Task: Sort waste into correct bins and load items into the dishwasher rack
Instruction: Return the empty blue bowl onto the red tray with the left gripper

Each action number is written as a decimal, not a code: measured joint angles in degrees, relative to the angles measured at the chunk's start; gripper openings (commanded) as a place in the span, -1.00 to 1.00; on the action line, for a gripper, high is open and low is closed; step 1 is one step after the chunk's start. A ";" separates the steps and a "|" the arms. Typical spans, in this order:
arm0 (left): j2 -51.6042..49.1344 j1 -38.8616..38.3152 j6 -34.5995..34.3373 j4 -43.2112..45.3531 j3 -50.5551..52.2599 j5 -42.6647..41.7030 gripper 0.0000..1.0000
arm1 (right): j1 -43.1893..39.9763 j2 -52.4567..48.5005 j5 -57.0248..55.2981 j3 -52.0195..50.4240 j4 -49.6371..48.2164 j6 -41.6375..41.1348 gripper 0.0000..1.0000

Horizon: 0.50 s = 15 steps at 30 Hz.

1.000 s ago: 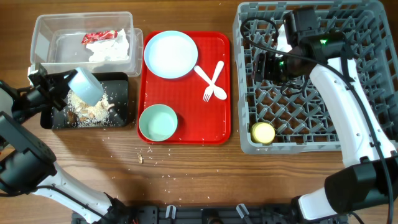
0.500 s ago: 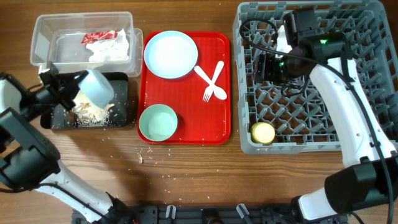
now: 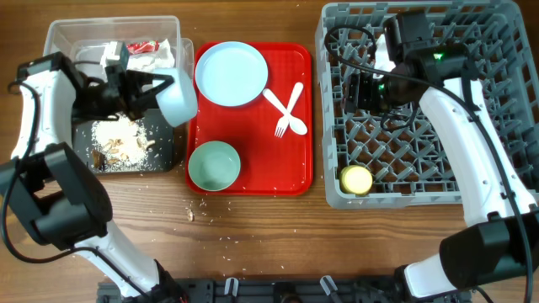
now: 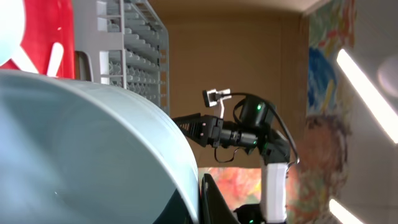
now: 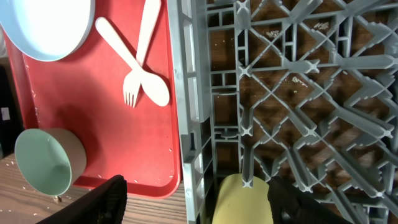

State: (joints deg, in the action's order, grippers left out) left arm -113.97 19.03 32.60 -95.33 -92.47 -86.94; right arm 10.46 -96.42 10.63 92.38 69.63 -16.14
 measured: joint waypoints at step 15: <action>0.20 -34.01 -36.50 39.56 -1.05 42.75 -0.92 | 0.00 0.00 -0.17 0.00 -0.02 0.00 0.49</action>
State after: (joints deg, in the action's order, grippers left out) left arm -113.78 -14.98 -3.90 -55.77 -93.51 -44.18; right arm 10.46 -96.42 10.46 92.38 69.60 -16.14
